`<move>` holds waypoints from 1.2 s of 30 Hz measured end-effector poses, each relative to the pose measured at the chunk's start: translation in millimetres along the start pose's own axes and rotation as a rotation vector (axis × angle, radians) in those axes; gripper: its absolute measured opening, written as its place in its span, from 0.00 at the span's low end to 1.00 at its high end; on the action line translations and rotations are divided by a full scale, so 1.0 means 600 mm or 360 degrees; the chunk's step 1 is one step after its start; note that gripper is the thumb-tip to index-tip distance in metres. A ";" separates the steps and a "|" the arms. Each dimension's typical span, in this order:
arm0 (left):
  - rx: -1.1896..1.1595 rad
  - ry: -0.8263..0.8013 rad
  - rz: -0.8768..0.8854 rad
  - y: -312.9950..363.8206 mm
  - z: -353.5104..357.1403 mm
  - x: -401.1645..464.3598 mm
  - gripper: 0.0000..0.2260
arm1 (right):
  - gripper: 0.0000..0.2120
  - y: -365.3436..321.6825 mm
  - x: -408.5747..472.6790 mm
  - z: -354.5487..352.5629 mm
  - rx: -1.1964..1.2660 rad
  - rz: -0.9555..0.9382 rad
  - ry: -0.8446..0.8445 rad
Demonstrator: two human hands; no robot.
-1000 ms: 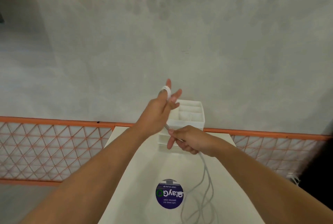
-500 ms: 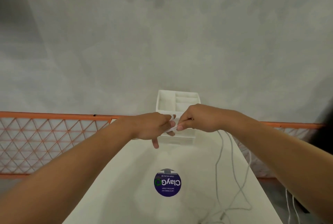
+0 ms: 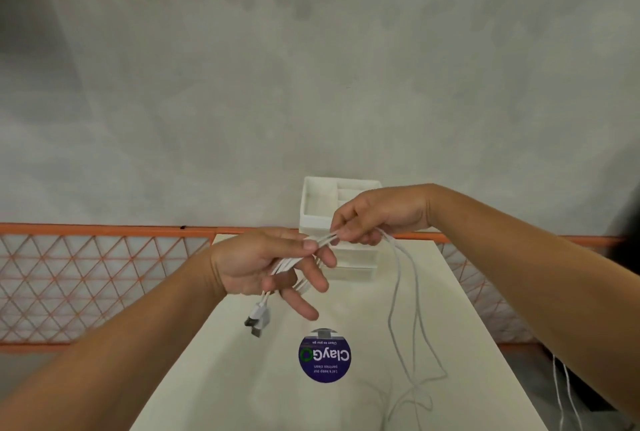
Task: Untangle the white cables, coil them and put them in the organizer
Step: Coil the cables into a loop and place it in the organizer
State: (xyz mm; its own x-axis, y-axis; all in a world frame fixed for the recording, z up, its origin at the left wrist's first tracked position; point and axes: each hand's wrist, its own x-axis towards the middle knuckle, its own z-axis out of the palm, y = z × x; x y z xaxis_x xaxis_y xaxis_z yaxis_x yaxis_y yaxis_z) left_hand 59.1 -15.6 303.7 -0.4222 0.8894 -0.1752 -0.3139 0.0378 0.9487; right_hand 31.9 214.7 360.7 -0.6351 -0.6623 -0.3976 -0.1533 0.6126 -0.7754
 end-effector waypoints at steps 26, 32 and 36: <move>-0.0470 0.0218 0.0968 0.130 0.019 0.041 0.19 | 0.17 0.061 0.050 0.056 0.1728 -0.0526 0.0453; -0.0340 0.0452 0.1101 0.132 0.030 0.052 0.19 | 0.22 0.043 0.052 0.059 0.1362 -0.0507 0.0821; -0.0244 0.0517 0.1188 0.141 0.034 0.059 0.17 | 0.10 0.029 0.063 0.085 0.0766 -0.0583 0.1271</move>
State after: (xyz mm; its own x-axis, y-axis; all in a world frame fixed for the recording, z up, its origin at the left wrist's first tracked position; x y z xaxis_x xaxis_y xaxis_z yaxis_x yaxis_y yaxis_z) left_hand 34.8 28.5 382.9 -0.7827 0.4793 0.3969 0.0435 -0.5941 0.8032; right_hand 43.9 178.5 307.1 -0.9595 -0.1830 0.2143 -0.2305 0.0721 -0.9704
